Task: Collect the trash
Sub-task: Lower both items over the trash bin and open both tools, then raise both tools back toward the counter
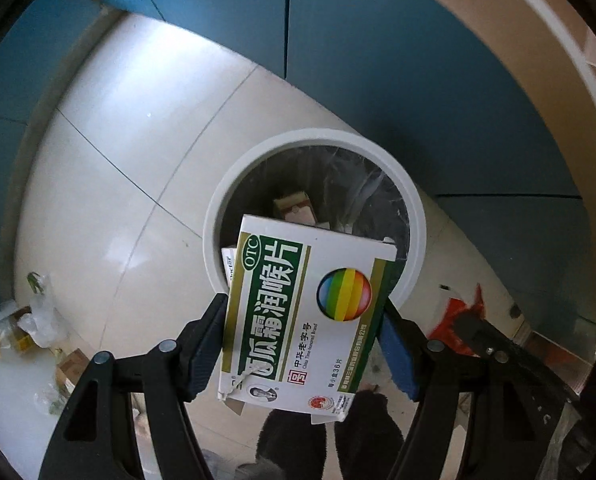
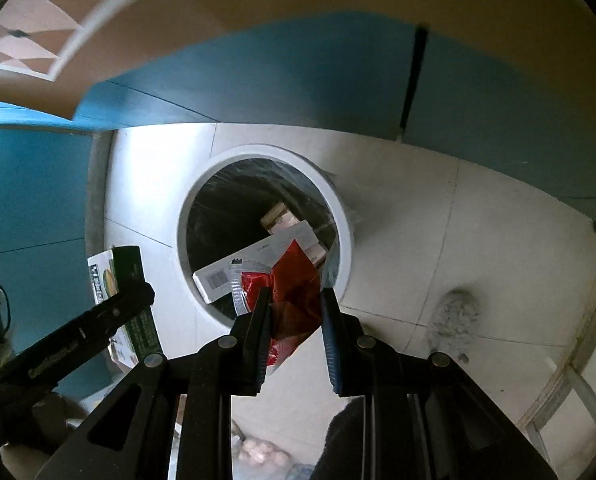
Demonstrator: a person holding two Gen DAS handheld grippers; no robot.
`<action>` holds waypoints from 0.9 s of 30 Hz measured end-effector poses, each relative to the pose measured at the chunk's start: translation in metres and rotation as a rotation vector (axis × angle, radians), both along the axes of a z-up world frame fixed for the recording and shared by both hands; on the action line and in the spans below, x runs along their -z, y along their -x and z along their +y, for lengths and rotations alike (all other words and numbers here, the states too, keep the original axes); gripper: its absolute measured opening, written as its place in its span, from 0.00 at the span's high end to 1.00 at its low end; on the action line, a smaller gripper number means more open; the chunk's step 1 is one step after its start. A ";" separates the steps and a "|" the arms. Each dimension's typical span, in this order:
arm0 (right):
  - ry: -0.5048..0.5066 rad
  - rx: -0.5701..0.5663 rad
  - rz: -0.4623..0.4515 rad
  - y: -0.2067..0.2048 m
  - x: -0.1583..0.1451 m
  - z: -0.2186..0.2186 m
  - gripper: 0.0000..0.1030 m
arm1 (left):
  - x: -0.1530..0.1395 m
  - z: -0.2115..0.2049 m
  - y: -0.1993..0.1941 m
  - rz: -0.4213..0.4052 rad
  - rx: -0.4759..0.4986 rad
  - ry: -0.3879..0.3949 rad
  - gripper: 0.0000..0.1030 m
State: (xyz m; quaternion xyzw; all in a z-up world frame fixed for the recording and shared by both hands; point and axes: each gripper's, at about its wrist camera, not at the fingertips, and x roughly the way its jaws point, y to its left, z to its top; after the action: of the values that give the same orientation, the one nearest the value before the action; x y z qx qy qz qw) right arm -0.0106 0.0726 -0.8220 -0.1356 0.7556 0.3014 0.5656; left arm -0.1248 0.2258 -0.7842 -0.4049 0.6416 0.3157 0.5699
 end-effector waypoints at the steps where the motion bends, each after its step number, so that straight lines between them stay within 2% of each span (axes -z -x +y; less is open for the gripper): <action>1: 0.002 -0.005 0.011 0.002 0.008 0.003 0.76 | 0.002 0.001 -0.001 0.001 -0.002 0.004 0.31; 2: 0.002 -0.007 0.022 0.001 0.014 0.006 0.76 | 0.003 0.002 0.001 -0.001 -0.001 0.003 0.29; 4: 0.005 -0.011 0.047 0.003 0.024 0.009 0.75 | -0.001 0.005 0.003 0.005 0.008 -0.018 0.04; 6: 0.006 -0.013 0.053 0.005 0.029 0.012 0.72 | -0.005 0.007 0.002 0.017 0.009 -0.032 0.00; 7: 0.012 -0.023 0.049 0.007 0.030 0.013 0.65 | -0.008 0.007 0.003 0.023 0.007 -0.039 0.00; 8: 0.015 -0.029 0.044 0.008 0.031 0.016 0.53 | -0.011 0.007 0.006 0.028 0.004 -0.046 0.00; 12: 0.030 -0.070 -0.007 0.013 0.019 0.017 0.29 | -0.029 0.009 0.020 0.057 -0.012 -0.090 0.00; 13: 0.041 -0.086 -0.027 0.013 0.011 0.019 0.16 | -0.035 0.007 0.023 0.065 -0.013 -0.107 0.00; 14: 0.049 -0.110 -0.057 0.015 0.005 0.020 0.07 | -0.042 0.007 0.027 0.073 -0.011 -0.117 0.00; 16: 0.068 -0.145 -0.103 0.018 -0.006 0.024 0.03 | -0.053 0.005 0.032 0.083 -0.011 -0.124 0.00; 21: 0.097 -0.243 -0.197 0.032 -0.046 0.030 0.00 | -0.096 -0.005 0.044 0.100 0.005 -0.154 0.00; 24: 0.098 -0.266 -0.206 0.036 -0.073 0.029 0.00 | -0.125 -0.012 0.050 0.099 0.010 -0.158 0.00; 27: 0.089 -0.288 -0.219 0.040 -0.112 0.028 0.00 | -0.166 -0.020 0.057 0.091 0.023 -0.169 0.00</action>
State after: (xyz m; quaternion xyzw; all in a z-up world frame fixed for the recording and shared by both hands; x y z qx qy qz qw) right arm -0.0502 0.1009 -0.7099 -0.2993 0.6748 0.3292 0.5889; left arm -0.1816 0.2053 -0.6184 -0.3332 0.6427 0.3800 0.5758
